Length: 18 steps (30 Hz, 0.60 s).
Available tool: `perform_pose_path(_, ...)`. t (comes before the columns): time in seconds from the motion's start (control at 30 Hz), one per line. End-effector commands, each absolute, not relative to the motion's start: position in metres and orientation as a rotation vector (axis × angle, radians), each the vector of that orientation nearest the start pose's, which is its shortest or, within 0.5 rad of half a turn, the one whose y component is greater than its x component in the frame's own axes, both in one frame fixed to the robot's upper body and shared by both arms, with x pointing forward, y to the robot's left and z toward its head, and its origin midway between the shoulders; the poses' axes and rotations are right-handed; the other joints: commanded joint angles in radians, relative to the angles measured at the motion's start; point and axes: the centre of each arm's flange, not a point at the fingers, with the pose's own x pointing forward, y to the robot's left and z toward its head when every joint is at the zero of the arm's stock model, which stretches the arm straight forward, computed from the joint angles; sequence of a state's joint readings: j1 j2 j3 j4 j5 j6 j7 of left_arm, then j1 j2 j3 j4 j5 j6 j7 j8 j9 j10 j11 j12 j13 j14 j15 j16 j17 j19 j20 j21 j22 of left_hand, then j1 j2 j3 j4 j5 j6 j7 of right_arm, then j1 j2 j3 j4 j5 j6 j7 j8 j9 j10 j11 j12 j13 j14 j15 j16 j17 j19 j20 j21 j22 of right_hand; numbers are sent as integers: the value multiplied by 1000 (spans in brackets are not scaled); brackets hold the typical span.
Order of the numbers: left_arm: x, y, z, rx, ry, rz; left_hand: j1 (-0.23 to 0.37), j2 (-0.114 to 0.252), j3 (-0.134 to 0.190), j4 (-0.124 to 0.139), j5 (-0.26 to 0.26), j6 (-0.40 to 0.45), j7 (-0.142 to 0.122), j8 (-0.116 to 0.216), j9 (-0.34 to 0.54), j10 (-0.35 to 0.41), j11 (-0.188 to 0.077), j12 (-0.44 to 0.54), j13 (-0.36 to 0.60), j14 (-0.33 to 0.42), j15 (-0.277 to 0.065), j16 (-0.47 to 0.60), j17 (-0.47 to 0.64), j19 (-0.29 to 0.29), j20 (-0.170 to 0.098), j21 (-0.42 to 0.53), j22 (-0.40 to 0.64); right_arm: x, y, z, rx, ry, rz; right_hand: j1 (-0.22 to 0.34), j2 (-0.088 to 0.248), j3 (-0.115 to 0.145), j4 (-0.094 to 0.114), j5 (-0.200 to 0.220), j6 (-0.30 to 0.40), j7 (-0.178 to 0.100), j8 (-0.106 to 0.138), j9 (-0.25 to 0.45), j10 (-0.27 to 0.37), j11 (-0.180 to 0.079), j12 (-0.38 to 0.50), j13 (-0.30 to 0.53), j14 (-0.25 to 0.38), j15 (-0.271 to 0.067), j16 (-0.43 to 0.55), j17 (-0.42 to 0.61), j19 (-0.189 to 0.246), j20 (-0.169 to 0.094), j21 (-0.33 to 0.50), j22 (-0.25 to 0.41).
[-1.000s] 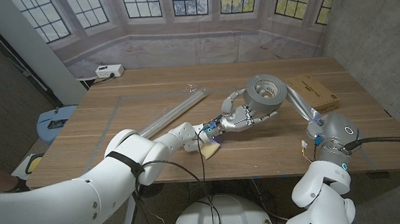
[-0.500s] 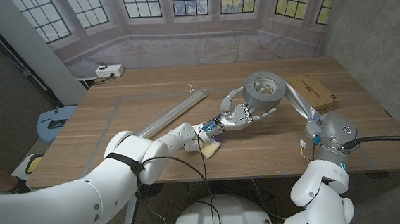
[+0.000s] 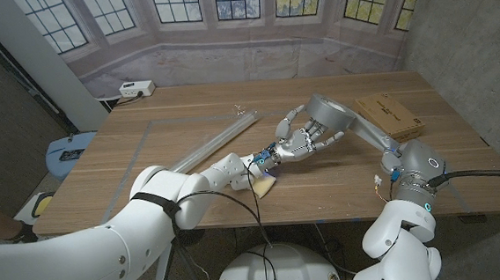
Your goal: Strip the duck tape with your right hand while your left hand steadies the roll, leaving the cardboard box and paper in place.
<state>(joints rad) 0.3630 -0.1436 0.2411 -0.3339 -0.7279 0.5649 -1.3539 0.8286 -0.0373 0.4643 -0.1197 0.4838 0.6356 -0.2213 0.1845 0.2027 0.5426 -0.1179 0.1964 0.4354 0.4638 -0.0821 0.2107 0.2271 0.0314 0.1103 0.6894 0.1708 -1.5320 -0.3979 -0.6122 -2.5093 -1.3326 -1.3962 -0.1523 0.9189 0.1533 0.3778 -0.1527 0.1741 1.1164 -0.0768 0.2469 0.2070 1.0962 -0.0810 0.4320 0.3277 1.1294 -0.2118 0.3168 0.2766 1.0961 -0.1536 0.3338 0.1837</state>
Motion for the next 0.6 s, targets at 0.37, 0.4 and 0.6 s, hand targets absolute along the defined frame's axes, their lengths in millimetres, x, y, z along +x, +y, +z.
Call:
perform_pose_path(0.37, 628, -11, -86, -883, 205, -1606, 112, 125, 7, -12, -11, -1, -1, 7, 2, 12, -12, 14, -5, 10, -12, 7, -11, 4, 8, -5, 1, 345, -236, -104, -962, -35, -853, 11, -3, 1, 4, 7, 7, 3, -2, 4, -1, -1, -9, 4, 8, -18, -4, 7, 2, 3, 9, 4)
perform_pose_path(0.4, 628, -11, -86, -882, 205, -1606, 112, 125, 7, -12, -11, 0, -1, 7, 2, 12, -11, 15, -5, 11, -13, 7, -11, 4, 8, -6, 1, 345, -235, -104, -960, -36, -852, 10, -3, 0, 5, 7, 6, 2, -3, 4, -2, -2, -9, 5, 7, -17, -5, 7, 2, 3, 9, 4)
perform_pose_path(0.6, 629, -11, -84, -884, 198, -1606, 111, 128, 10, -15, -14, 5, -1, 10, 2, 14, -14, 16, -7, 16, -14, 7, -15, 6, 7, -9, 1, 345, -234, -104, -956, -35, -854, 10, -3, 0, 6, 7, 5, 3, -4, 5, 0, -1, -10, 5, 6, -17, -7, 8, 1, 3, 9, 4)
